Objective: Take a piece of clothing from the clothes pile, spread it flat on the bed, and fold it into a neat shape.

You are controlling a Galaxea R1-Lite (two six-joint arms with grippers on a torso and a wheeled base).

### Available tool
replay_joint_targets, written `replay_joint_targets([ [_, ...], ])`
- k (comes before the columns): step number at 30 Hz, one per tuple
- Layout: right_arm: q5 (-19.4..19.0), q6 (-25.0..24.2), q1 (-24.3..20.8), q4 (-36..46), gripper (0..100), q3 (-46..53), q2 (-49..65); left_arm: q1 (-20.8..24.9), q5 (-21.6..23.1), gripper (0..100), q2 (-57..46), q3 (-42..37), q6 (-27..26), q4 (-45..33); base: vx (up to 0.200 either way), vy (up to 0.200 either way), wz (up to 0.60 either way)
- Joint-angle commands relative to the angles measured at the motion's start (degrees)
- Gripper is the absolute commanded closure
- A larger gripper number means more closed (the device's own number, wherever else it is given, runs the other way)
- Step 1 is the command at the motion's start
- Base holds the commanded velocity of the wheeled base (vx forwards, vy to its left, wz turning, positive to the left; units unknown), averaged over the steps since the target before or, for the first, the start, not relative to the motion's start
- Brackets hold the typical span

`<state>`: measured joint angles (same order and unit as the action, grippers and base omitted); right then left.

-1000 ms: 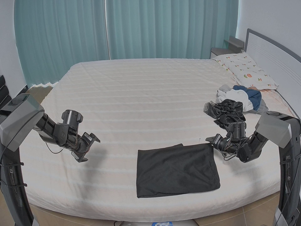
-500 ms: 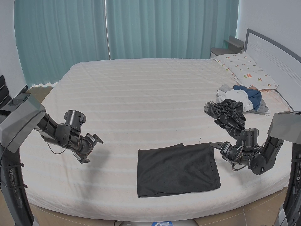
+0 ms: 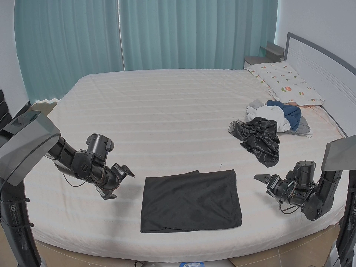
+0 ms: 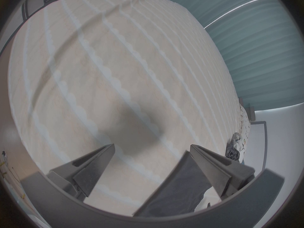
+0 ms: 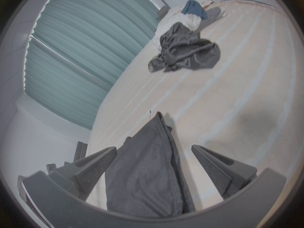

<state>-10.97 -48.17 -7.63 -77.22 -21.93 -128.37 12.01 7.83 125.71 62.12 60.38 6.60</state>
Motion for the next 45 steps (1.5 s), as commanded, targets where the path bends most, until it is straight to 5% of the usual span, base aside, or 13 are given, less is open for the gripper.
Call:
replay_joint_targets([
  [1, -0.1, 0.0, -0.1, -0.1, 0, 0.0, -1.2, 1.6, 0.0, 0, -0.5, -1.4, -0.5, 0.3, 0.0, 0.0, 0.0],
  [15, -0.2, -0.1, -0.7, -0.1, 0, 0.6, -1.6, 2.1, 0.6, 0, -0.6, -4.1, -9.1, 2.2, 0.0, 0.0, 0.0],
  [19, -0.2, -0.1, -1.6, -0.1, 0, 0.7, -1.7, 2.1, 0.8, 0, -0.7, -7.3, -18.5, 4.7, 0.0, 0.0, 0.0],
  [21, -0.2, -0.1, -1.6, -0.1, 0, 0.7, -1.7, 2.1, 0.8, 0, -0.7, -7.3, -18.5, 4.7, 0.0, 0.0, 0.0],
  [29, -0.2, 0.0, -1.7, -0.3, 0, 1.4, -1.9, 2.1, 7.1, 0, 0.2, -20.1, -35.1, 27.8, 0.0, 0.0, 0.0],
  [45, -0.5, 0.1, -3.2, -8.7, 0, 3.8, -5.1, 5.8, 7.3, 0, 3.4, -19.7, -35.9, 29.1, 0.0, 0.0, 0.0],
])
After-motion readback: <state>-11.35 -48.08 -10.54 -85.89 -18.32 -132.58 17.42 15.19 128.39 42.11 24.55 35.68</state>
